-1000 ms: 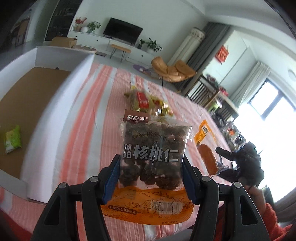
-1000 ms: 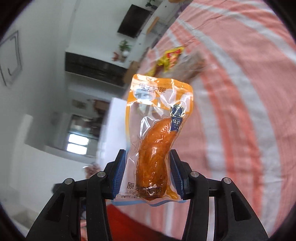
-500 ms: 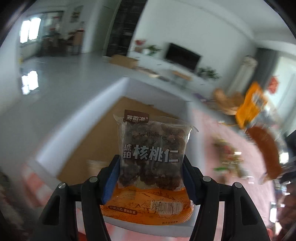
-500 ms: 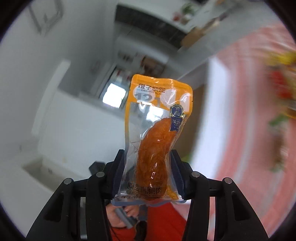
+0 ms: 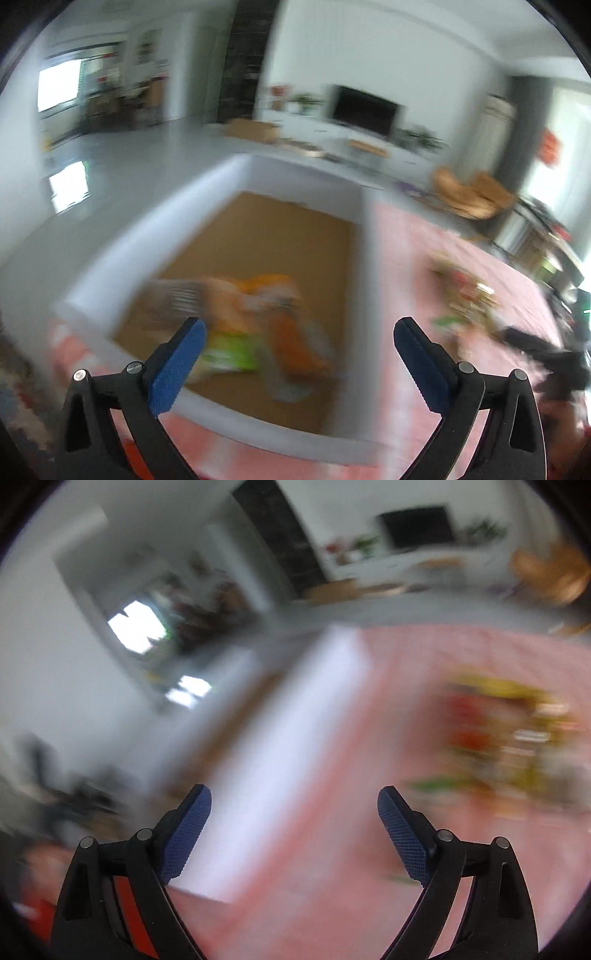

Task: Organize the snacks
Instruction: 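Lift both packs over the cardboard box and open both tools, then return both tools over the remaining snacks on the table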

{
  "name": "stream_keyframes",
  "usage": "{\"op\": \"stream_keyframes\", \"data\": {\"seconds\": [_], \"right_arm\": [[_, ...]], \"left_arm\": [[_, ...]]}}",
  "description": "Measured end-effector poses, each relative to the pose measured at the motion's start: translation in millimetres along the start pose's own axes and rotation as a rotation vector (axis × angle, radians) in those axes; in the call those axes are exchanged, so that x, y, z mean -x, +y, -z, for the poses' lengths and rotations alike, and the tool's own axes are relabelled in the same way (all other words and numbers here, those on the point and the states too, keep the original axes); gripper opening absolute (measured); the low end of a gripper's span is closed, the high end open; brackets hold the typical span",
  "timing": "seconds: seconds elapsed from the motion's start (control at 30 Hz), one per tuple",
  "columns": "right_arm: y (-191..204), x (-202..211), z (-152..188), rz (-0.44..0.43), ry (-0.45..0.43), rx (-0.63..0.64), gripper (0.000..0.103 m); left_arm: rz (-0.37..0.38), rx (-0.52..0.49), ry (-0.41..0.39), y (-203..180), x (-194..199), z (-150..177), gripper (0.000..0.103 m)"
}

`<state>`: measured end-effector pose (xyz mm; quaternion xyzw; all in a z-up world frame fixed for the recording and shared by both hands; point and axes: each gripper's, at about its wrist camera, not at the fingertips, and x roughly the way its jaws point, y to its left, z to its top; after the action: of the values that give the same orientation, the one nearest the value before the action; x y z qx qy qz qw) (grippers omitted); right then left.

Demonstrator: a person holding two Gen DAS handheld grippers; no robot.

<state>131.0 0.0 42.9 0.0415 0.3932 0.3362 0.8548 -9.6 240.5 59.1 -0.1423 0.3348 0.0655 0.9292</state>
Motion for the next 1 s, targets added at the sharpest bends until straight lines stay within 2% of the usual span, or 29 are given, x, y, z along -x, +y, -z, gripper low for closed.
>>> {"op": "stream_keyframes", "data": {"seconds": [0.07, 0.13, 0.2, 0.27, 0.33, 0.4, 0.5, 0.57, 0.63, 1.0], "right_arm": [[-53, 10, 37, 0.171, 0.040, 0.005, 0.093], [-98, 27, 66, 0.290, 0.061, -0.019, 0.093], [-129, 44, 90, 0.391, 0.063, -0.043, 0.093], [-153, 55, 105, 0.471, 0.063, -0.069, 0.093], [-168, 68, 113, 0.515, 0.066, -0.076, 0.093], [-177, 67, 119, 0.540, 0.074, -0.070, 0.093], [-184, 77, 132, 0.541, 0.081, -0.083, 0.093], [-185, 77, 130, 0.556, 0.072, -0.085, 0.093], [-186, 86, 142, 0.557, 0.082, -0.089, 0.094], [-199, 75, 145, 0.556, 0.089, -0.125, 0.099]], "left_arm": [[0.105, -0.079, 0.030, -48, -2, 14, 0.101], [0.202, -0.160, 0.081, -95, -10, 32, 0.102], [0.266, -0.222, 0.151, -134, -29, 50, 0.102], [0.261, -0.282, 0.228, -162, -60, 72, 0.102], [0.181, -0.325, 0.294, -177, -104, 93, 0.102], [0.118, -0.323, 0.316, -179, -134, 101, 0.102], [0.068, -0.296, 0.307, -174, -164, 98, 0.102], [0.031, -0.302, 0.292, -173, -175, 97, 0.102], [-0.002, -0.331, 0.271, -176, -175, 99, 0.103], [0.003, -0.330, 0.259, -175, -173, 102, 0.103]]}}
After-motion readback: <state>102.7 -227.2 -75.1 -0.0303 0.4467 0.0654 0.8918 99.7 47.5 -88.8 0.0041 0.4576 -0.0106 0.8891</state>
